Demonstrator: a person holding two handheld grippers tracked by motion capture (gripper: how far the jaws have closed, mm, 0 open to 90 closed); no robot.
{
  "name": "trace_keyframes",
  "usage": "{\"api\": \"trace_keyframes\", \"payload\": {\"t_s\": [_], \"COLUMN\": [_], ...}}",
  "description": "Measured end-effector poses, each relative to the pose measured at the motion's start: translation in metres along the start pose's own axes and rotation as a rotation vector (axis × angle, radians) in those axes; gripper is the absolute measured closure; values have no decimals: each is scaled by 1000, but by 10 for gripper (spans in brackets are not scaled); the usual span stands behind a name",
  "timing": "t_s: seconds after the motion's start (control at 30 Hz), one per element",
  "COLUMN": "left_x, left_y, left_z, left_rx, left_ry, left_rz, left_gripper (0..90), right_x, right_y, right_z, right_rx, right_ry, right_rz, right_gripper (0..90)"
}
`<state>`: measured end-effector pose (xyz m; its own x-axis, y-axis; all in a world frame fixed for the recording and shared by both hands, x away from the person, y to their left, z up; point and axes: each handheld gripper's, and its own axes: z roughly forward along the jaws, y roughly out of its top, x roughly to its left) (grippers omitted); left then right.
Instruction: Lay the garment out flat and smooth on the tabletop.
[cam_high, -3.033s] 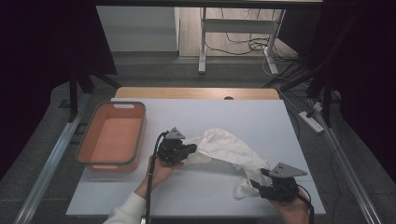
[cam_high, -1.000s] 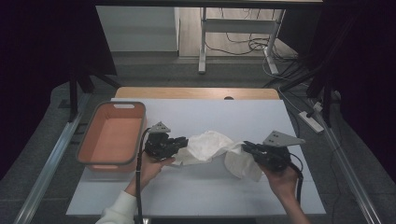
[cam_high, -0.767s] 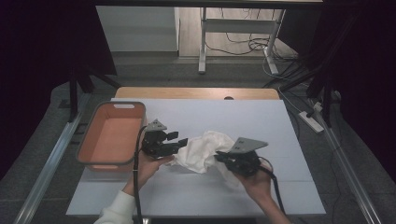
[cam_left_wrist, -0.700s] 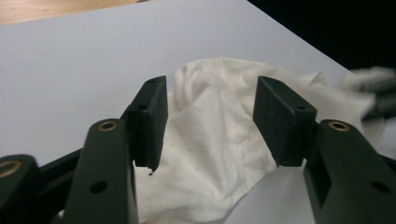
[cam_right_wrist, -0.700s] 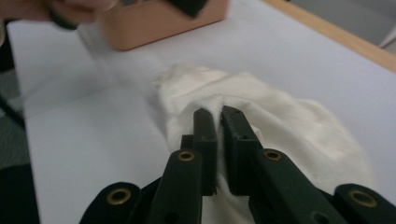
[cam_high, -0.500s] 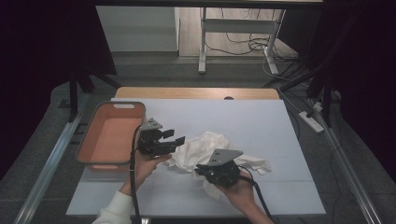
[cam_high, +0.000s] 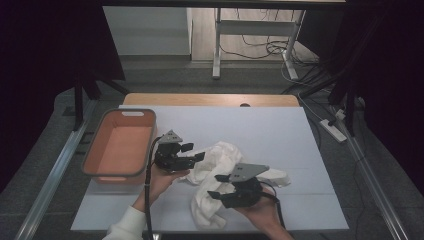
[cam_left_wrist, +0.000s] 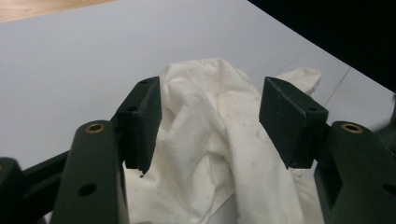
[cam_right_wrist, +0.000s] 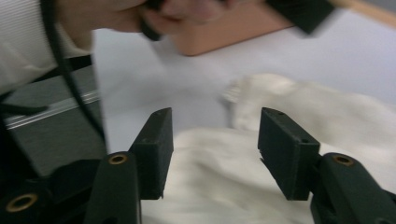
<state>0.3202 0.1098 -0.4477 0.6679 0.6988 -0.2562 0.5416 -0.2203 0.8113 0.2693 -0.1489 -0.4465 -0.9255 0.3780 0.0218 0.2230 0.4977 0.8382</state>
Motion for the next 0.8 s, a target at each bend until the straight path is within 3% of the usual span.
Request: {"api": "trace_keyframes", "payload": {"t_s": [0.07, 0.1, 0.13, 0.17, 0.23, 0.27, 0.57, 0.8], "left_x": [-2, -3, -5, -9, -12, -18, -45, -53], "left_y": [0, 0, 0, 0, -1, -1, -7, -20], "left_z": [2, 2, 3, 5, 6, 9, 16, 13], "left_rx": [6, 10, 13, 22, 26, 39, 82, 123], "left_ry": [-3, -7, -11, -19, -25, -37, -84, -71], "left_rz": [4, 7, 11, 23, 29, 45, 104, 119], "left_gripper": [391, 391, 391, 390, 387, 386, 365, 340], "right_x": [-10, -22, -22, -33, -38, -48, -73, -83], "right_y": [-7, -16, -16, -27, -31, -39, -62, -74], "right_z": [-12, -21, -21, -29, -32, -39, -57, -54], "right_rx": [3, 6, 6, 13, 18, 27, 42, 65], "right_ry": [-54, -102, -102, -136, -152, -187, -249, -267], "right_rz": [-2, 13, 13, 34, 42, 55, 131, 161], "right_gripper": [417, 403, 403, 398, 396, 396, 399, 395]}}
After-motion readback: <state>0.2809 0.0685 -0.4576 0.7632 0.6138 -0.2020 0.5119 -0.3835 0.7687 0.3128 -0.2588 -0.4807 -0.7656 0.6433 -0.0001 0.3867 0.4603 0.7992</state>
